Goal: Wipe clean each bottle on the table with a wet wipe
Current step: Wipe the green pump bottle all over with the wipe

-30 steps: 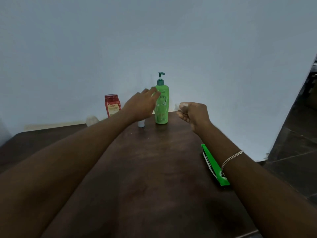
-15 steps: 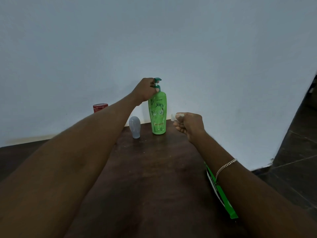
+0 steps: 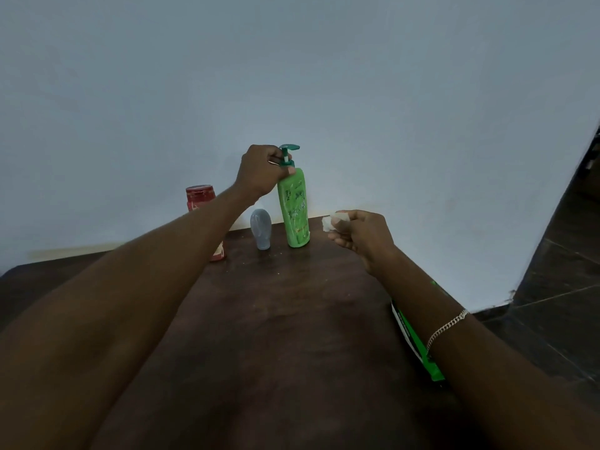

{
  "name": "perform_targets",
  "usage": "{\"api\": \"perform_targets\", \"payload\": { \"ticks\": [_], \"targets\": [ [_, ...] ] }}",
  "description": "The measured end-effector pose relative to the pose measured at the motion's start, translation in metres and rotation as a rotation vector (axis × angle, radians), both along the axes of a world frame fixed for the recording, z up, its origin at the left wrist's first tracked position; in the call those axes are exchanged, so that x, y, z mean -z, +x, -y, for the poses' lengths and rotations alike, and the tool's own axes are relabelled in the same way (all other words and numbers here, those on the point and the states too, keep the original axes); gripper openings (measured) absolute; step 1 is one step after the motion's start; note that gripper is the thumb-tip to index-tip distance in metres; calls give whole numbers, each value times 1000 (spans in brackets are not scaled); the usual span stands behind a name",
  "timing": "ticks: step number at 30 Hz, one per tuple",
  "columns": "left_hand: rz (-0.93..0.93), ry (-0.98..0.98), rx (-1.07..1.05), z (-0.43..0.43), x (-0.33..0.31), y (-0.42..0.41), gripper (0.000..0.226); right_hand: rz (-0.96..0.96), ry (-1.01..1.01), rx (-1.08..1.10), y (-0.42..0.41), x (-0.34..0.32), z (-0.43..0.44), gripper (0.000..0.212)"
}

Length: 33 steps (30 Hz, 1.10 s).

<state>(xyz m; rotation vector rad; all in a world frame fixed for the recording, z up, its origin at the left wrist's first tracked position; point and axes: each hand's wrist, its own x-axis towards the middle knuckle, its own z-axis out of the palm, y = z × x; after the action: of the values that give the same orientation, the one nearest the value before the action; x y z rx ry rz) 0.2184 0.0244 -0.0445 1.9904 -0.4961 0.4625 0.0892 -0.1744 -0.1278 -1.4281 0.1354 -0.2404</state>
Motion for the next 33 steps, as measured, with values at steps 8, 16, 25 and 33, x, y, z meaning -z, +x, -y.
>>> {"api": "perform_targets", "payload": {
  "ticks": [8,16,25,33],
  "targets": [
    [-56,-216,-44,-46,21,-71,32,71,12,26,-47,18,-18,13],
    [-152,-274,-74,-115,65,-158,51,125,-109,82,-73,30,-33,14],
    [-251,182,-139,-163,132,-186,48,131,-483,208,-78,53,-34,14],
    [-324,245,-83,-170,144,-181,21,127,-685,256,-74,61,-45,27]
  ]
}}
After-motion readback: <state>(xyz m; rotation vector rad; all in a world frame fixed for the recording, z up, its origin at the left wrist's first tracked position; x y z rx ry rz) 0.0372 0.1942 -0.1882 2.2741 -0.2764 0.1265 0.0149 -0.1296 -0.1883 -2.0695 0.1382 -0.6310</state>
